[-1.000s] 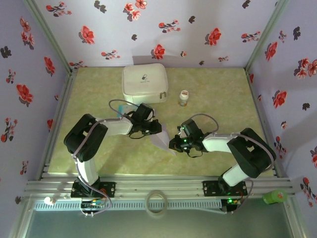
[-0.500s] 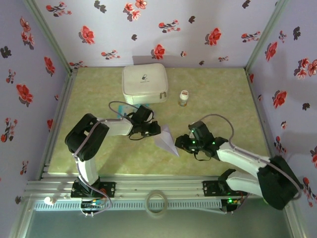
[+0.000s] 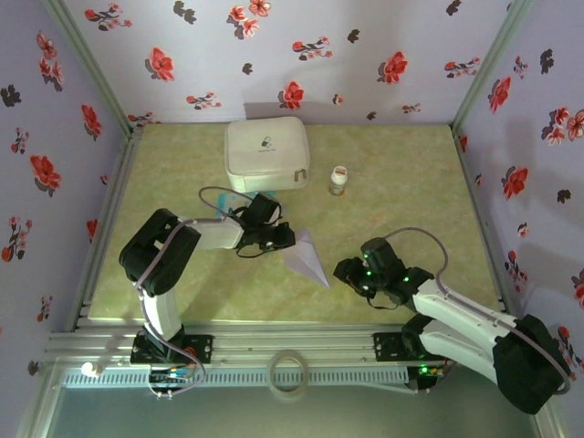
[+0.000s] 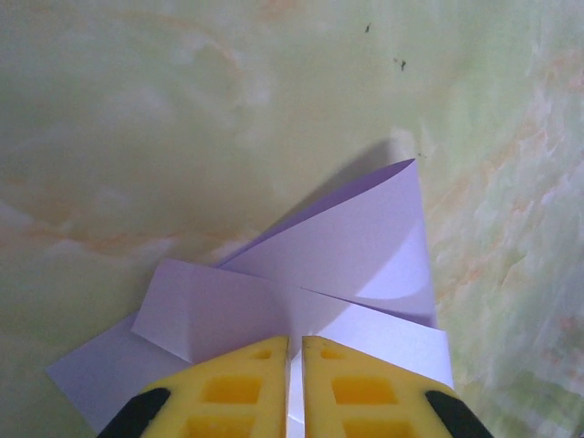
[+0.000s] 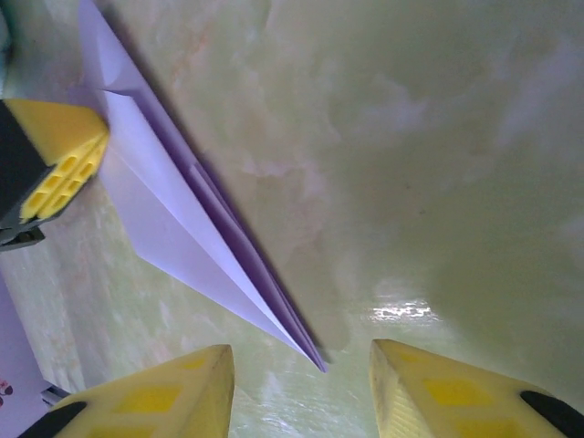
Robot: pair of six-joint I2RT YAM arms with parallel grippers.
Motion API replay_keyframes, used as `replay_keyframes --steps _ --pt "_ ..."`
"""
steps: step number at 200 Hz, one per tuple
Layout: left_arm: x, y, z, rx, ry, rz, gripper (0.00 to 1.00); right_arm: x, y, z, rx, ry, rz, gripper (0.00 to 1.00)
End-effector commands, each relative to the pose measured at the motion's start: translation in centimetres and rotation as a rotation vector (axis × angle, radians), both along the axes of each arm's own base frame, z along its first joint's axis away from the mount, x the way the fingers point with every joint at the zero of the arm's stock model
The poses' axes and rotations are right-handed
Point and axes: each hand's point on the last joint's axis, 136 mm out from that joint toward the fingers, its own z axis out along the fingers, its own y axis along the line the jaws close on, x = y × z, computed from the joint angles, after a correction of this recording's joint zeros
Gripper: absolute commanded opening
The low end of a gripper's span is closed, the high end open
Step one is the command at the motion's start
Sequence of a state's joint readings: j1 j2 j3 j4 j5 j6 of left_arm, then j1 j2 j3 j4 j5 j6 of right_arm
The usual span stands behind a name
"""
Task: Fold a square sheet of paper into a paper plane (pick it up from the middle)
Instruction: Turn over the paper at the center of the table.
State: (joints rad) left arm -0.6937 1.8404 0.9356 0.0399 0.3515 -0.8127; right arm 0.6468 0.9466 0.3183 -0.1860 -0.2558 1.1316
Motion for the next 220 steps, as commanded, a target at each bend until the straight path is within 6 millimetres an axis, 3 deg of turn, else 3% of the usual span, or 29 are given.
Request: replay_keyframes --steps 1,21,47,75,220 --pt "-0.1 0.2 -0.6 0.004 0.033 0.0 0.12 0.0 0.6 0.2 0.013 0.05 0.004 0.44" --pt "-0.2 0.1 -0.9 -0.001 0.047 -0.004 0.12 -0.2 0.5 -0.6 0.018 0.084 -0.029 0.46" --pt "-0.1 0.0 -1.0 -0.01 0.053 0.003 0.12 -0.3 1.2 -0.2 0.065 0.078 -0.003 0.47" --pt "0.0 -0.1 -1.0 -0.01 0.055 0.001 0.12 -0.3 2.2 0.4 0.108 0.075 0.032 0.41" --pt "0.0 0.1 -1.6 0.002 0.08 0.016 0.12 -1.1 3.3 -1.5 0.108 0.157 0.107 0.34"
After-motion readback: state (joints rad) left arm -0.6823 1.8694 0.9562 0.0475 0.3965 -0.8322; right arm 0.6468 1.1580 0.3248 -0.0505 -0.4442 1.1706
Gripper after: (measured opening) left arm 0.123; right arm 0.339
